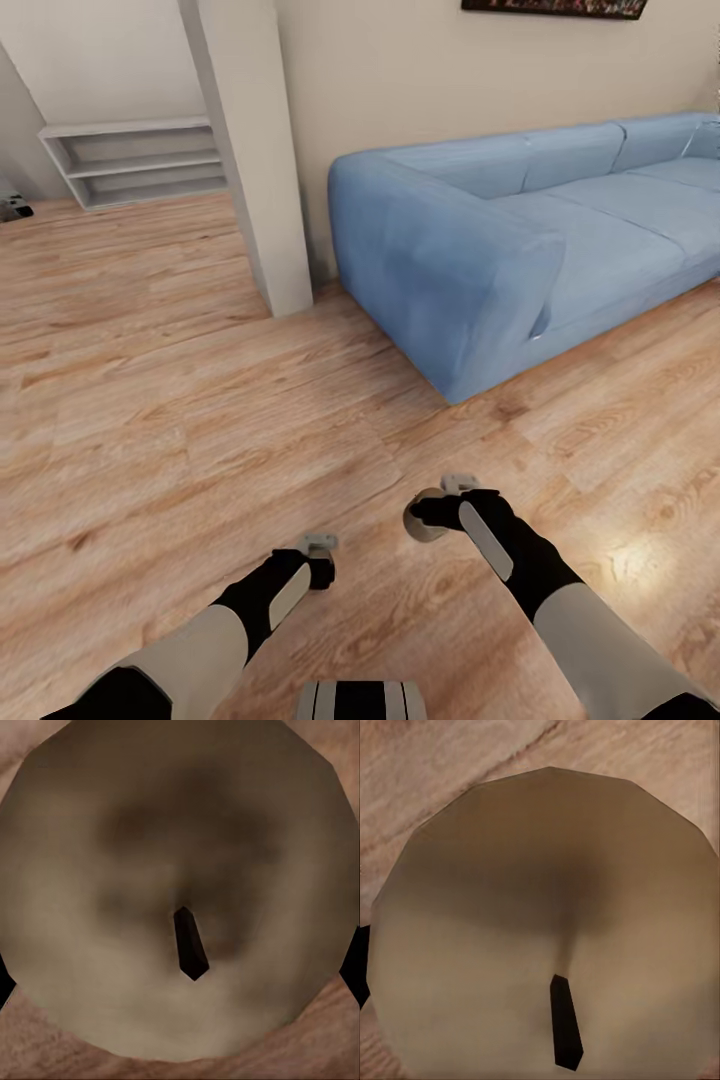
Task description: Place each of the two pumpkins and all three candles from the living room inside a cabinet in the living room (use any cabinet), then make sure every cabinet is closed, and position the cauldron so it is next to a table in the living room.
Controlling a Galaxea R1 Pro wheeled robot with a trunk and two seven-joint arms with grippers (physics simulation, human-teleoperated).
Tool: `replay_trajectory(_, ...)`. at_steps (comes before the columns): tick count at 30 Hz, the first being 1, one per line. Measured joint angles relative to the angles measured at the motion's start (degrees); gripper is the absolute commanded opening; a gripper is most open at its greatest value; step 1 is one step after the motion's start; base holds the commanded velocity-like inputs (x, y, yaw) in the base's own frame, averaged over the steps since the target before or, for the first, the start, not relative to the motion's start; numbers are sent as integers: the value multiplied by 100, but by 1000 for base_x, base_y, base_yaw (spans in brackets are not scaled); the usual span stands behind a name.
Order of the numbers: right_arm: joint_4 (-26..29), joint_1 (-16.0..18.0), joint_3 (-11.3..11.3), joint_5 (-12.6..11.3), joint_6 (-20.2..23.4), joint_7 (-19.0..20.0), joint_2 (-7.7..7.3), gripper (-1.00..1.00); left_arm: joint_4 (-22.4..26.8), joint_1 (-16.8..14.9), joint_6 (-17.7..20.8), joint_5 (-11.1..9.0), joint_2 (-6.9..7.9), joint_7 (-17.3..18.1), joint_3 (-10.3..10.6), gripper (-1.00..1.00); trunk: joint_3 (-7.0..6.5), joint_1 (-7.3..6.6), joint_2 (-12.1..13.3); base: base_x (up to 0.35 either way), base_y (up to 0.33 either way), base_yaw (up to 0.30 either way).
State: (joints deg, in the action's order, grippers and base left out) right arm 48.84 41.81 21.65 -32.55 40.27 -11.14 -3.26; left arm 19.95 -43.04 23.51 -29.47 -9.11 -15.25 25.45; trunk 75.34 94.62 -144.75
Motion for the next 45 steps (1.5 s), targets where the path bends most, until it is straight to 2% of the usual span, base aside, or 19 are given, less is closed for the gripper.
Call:
replay_trajectory(4, -85, 0, -3, 0, -26, 10, 0, -100, -7, -1, 43, 21, 19, -4, -92, -100, -123, -11, 5, 0, 0, 106)
replay_trajectory(10, -164, -1, 12, -2, -31, 12, -1, -100, -3, -1, 28, 4, 83, -3, -113, -100, -297, -26, 13, 0, 0, 68)
replay_trajectory(14, -177, -1, 20, -1, -36, 18, -1, -100, -2, -2, 20, 9, 89, -3, -346, -100, -388, -36, 19, 0, 0, 5)
replay_trajectory(18, -180, -1, 22, 0, -38, 20, -1, -100, -1, -2, 19, 7, 90, -2, -424, -100, -477, -46, 24, 0, 0, 1)
replay_trajectory(45, -180, -1, 30, 2, -38, 30, -1, -100, -1, -1, 10, 6, 81, -2, -445, -100, -1076, -116, 60, 0, 0, 0)
